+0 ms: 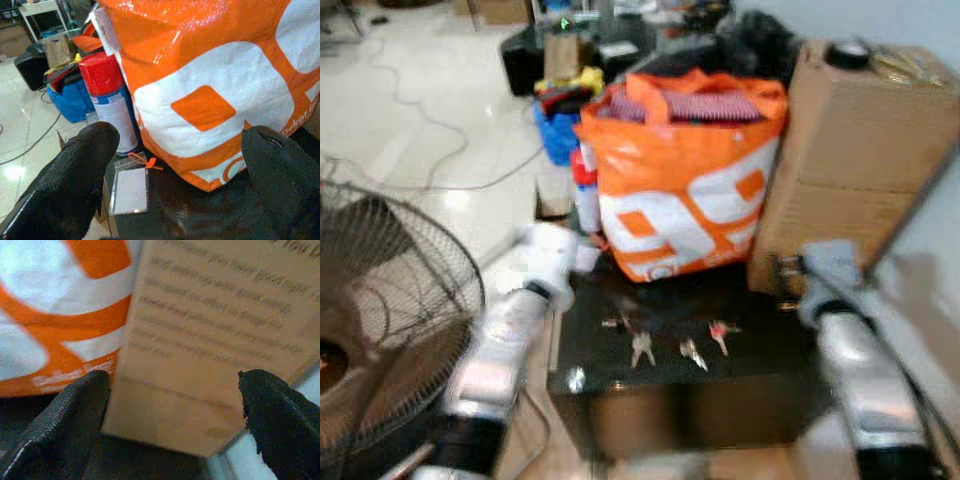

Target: Hang keys on a hook

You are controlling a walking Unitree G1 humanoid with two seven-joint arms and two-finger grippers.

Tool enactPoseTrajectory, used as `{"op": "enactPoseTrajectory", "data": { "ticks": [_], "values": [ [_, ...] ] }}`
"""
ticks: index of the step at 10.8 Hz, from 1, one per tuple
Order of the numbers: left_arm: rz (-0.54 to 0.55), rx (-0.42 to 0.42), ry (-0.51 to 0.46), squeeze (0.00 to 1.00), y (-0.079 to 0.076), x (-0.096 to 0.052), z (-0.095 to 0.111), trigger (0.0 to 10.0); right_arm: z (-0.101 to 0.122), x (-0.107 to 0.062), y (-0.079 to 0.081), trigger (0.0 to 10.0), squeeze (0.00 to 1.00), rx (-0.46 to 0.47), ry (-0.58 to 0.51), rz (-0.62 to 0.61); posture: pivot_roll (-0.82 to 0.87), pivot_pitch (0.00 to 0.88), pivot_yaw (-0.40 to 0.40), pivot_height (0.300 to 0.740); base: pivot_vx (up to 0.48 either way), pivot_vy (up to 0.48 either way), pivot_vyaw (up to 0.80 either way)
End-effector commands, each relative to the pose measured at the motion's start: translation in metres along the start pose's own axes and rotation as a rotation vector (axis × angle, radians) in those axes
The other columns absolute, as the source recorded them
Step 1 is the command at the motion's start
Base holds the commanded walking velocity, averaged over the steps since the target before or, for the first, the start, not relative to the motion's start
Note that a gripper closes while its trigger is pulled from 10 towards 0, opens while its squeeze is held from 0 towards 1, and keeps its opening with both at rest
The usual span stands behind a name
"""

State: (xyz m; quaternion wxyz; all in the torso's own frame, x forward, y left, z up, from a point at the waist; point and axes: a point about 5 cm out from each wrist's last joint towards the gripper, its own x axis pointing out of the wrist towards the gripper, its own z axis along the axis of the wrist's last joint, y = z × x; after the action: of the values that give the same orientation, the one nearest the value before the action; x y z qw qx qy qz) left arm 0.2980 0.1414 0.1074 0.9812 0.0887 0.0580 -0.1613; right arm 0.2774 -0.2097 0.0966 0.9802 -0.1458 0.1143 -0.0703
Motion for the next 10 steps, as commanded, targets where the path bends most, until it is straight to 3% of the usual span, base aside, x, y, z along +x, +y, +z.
{"op": "enactPoseTrajectory", "data": {
  "ticks": [1, 2, 3, 4, 6, 8, 10],
  "values": [
    [0.054, 0.035, 0.015, 0.20, 0.014, -0.002, -0.001, 10.0, 0.006, 0.003, 0.008, 10.0, 1.00, -0.002, -0.009, 0.024, -0.14, 0.000, 0.008, 0.740, 0.000, 0.000, 0.00],
    [0.064, 0.043, 0.019, 0.19, 0.014, 0.000, -0.002, 10.0, 0.007, 0.005, 0.006, 10.0, 1.00, -0.015, -0.011, 0.038, -0.14, 0.000, 0.003, 0.740, 0.000, 0.000, 0.00],
    [0.060, 0.042, 0.021, 0.19, 0.014, 0.000, -0.002, 10.0, 0.008, 0.006, 0.006, 10.0, 0.86, -0.019, -0.012, 0.049, -0.14, 0.000, 0.003, 0.740, 0.000, 0.000, 0.00],
    [0.034, 0.044, 0.033, 0.20, 0.013, 0.000, -0.004, 10.0, 0.008, 0.008, 0.007, 10.0, 0.01, -0.003, 0.004, 0.104, -0.14, 0.000, 0.000, 0.740, 0.000, 0.000, 0.00],
    [-0.105, 0.130, 0.147, 0.20, 0.005, 0.000, -0.019, 10.0, 0.002, 0.014, 0.021, 10.0, 0.00, -0.100, 0.071, 0.285, -0.14, 0.000, -0.010, 0.740, 0.000, 0.000, 0.00],
    [-0.220, 0.218, 0.223, 0.21, -0.002, -0.005, -0.033, 10.0, -0.024, 0.020, 0.034, 10.0, 0.00, -0.111, 0.206, 0.412, -0.12, 0.000, -0.049, 0.740, 0.000, 0.000, 0.00],
    [-0.324, 0.229, 0.270, 0.21, -0.010, -0.018, -0.040, 10.0, -0.040, 0.028, 0.040, 10.0, 0.00, -0.111, 0.308, 0.484, -0.14, 0.000, -0.051, 0.740, 0.000, 0.000, 0.00]
  ]
}}
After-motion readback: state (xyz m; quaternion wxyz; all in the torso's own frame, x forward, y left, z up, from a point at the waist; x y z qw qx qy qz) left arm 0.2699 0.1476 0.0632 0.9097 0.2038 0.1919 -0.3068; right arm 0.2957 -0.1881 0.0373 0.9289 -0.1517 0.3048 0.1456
